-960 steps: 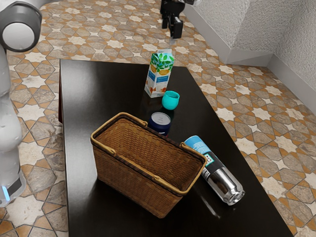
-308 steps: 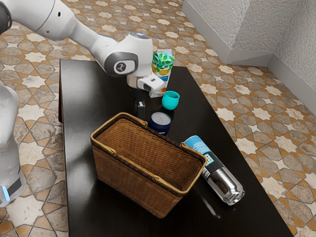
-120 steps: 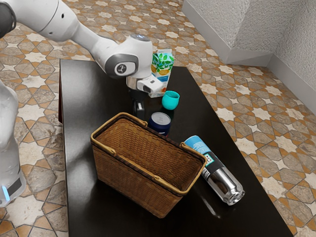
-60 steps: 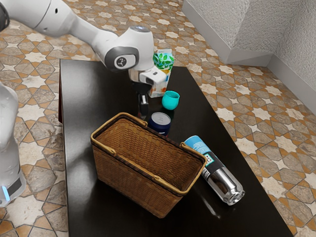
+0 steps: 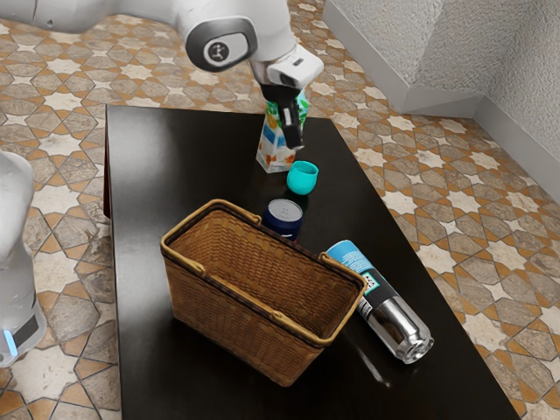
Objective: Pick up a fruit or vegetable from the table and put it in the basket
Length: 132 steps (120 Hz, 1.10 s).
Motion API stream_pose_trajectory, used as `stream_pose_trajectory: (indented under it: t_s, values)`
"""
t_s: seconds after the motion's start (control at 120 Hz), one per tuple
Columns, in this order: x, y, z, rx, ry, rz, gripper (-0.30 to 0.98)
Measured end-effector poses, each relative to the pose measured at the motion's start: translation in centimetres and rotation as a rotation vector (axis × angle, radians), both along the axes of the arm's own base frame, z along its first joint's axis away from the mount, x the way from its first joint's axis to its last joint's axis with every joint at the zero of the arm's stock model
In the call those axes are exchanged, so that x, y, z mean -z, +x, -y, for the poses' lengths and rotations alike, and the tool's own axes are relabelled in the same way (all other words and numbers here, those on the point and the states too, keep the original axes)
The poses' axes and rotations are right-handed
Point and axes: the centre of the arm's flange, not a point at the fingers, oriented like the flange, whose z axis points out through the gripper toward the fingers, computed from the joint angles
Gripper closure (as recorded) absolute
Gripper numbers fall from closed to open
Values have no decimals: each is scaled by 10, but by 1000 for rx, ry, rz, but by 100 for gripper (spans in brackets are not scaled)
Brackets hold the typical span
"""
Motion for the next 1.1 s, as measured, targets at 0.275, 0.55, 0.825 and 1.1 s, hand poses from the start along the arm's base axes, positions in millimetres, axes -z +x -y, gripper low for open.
stream_pose_trajectory:
  t_s: [0.275,0.55,0.825,1.1]
  values:
    - [-61,22,115,187,52,48,52]
    - [13,-40,205,343,56,-129,53]
    - [65,-65,229,326,-4,-261,53]
    - [80,-66,227,268,-33,-299,34]
